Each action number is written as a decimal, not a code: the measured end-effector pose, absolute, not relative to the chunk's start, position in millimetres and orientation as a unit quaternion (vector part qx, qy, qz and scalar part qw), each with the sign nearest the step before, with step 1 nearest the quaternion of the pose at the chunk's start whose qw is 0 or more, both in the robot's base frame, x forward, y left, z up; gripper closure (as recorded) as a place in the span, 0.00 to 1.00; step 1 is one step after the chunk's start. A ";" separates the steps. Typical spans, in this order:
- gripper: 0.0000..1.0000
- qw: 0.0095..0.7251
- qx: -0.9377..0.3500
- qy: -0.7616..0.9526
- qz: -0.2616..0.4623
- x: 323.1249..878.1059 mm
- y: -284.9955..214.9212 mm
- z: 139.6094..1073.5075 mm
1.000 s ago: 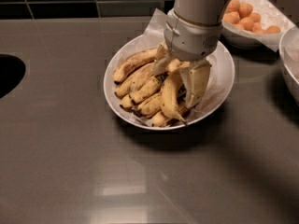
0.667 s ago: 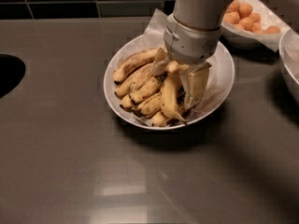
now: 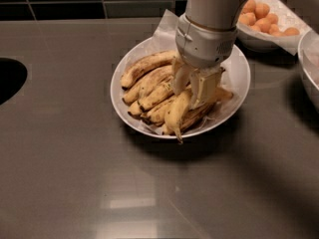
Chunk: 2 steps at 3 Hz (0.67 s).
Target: Pick banana from white bowl
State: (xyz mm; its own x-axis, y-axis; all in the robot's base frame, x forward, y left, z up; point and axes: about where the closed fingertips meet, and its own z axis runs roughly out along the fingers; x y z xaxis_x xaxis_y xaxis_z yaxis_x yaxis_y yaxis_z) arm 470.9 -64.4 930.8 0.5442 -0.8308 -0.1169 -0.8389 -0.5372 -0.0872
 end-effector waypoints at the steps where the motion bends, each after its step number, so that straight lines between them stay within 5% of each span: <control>1: 1.00 0.066 -0.876 0.476 0.031 470.9 -64.4 930.8; 2: 1.00 0.067 -0.876 0.476 0.031 470.9 -64.3 930.8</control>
Offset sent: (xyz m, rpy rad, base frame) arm 0.0000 0.0000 0.0000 0.0000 0.0000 0.0000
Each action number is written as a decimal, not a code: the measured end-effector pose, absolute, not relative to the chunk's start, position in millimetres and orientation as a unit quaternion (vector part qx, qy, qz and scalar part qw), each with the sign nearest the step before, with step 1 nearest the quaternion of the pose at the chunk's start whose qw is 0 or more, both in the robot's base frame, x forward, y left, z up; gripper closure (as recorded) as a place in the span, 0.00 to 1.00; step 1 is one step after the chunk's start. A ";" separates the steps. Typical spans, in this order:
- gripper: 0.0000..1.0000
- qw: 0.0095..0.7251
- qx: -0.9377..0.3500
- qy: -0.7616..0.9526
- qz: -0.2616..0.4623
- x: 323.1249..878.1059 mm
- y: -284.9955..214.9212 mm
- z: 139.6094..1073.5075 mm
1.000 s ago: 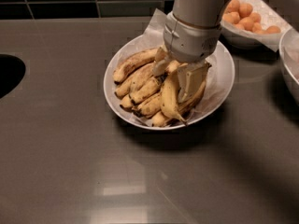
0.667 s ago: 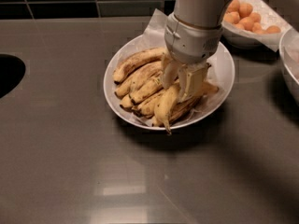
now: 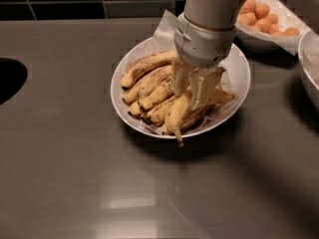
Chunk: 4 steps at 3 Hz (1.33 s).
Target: Pick banana from white bowl
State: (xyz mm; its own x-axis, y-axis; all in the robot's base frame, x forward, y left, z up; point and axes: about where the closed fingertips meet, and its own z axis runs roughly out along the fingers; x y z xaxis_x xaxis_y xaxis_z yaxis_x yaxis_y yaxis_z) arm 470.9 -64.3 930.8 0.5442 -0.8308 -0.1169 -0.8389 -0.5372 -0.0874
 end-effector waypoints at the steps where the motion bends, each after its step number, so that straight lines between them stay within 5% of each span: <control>1: 1.00 0.096 -0.871 0.482 0.012 477.3 -60.4 944.3; 4: 1.00 0.148 -0.853 0.499 -0.045 478.5 -54.9 996.7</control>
Offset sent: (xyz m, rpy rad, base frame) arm -0.0025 -0.0023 0.0731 0.0551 -0.1850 -0.0862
